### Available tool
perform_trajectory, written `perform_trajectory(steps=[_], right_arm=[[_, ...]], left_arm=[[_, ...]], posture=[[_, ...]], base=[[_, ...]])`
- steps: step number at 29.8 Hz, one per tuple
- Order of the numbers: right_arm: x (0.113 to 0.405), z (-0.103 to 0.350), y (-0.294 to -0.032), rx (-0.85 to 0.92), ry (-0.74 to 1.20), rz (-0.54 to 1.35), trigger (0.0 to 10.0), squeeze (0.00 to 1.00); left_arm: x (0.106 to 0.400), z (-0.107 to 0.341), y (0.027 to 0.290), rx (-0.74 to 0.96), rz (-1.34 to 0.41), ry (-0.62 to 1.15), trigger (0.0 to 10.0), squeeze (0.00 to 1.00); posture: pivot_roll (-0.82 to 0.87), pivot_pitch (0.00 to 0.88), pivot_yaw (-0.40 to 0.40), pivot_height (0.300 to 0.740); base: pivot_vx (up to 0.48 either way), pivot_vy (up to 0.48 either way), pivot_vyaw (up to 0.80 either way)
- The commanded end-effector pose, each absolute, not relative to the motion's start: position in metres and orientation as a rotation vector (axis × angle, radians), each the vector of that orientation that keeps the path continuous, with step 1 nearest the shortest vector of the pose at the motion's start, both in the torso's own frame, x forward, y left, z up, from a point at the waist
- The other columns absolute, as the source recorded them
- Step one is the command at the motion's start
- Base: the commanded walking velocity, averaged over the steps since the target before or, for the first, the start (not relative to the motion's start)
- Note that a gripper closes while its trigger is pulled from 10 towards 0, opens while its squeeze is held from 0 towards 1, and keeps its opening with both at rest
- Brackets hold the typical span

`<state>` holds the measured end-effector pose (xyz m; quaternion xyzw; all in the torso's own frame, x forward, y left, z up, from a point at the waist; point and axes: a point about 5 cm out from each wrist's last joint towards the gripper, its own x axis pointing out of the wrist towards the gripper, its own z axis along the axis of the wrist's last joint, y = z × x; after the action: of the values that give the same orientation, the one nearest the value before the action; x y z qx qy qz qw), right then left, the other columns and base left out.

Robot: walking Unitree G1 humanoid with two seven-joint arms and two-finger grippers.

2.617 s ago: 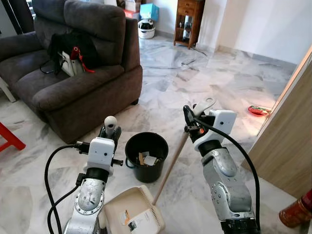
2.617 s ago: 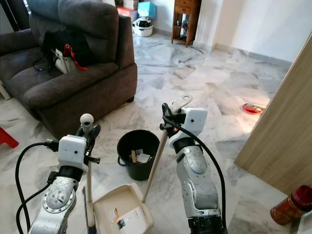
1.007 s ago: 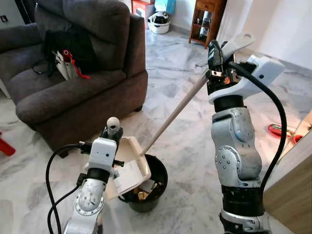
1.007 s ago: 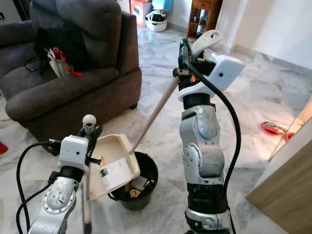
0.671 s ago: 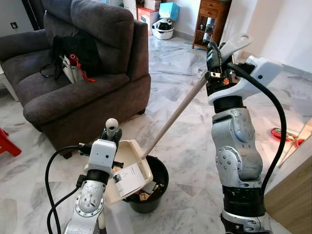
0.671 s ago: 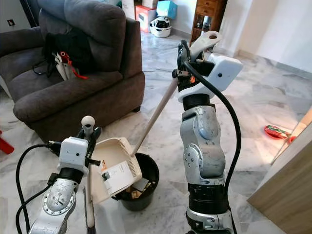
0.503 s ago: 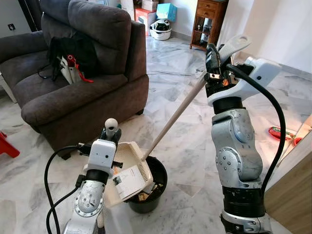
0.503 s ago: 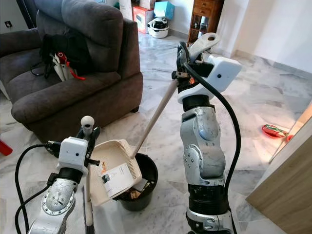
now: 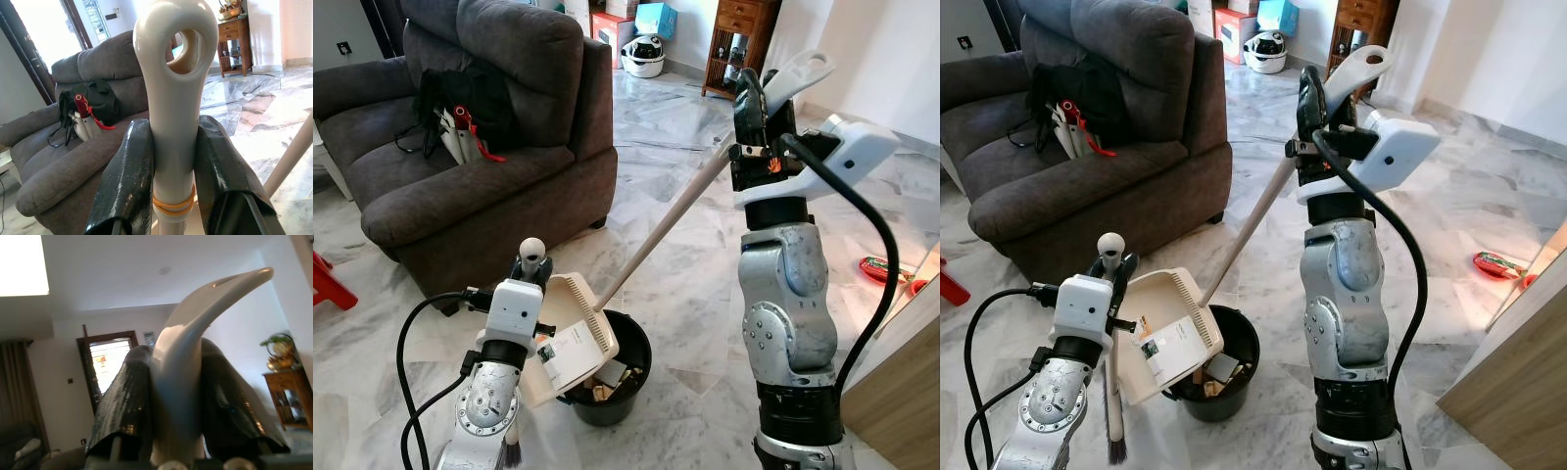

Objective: Sweep floor

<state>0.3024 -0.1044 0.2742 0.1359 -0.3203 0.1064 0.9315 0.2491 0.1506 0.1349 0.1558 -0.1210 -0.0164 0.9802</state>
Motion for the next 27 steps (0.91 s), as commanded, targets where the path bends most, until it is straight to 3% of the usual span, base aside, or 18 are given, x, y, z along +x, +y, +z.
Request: perform_trajectory(steps=[1,7,27], right_arm=[[0.289,0.292,-0.102,0.226,-0.782,0.234,10.0,0.00],[0.280,0.293,-0.091,0.085,-0.860,0.273,10.0,0.00],[0.265,0.298,-0.084,0.111,-0.961,0.223,10.0,0.00]], left_arm=[[0.250,0.143,0.149,0.338,-0.033,-0.296,10.0,0.00],[0.250,0.144,0.149,0.349,-0.043,-0.300,10.0,0.00],[0.251,0.144,0.147,0.361,-0.060,-0.305,10.0,0.00]], posture=[[0.06,0.000,-0.001,0.740],[0.06,0.000,0.001,0.740],[0.06,0.000,0.007,0.740]], base=[[0.000,0.000,0.00],[0.000,0.000,0.00],[0.000,0.000,0.00]])
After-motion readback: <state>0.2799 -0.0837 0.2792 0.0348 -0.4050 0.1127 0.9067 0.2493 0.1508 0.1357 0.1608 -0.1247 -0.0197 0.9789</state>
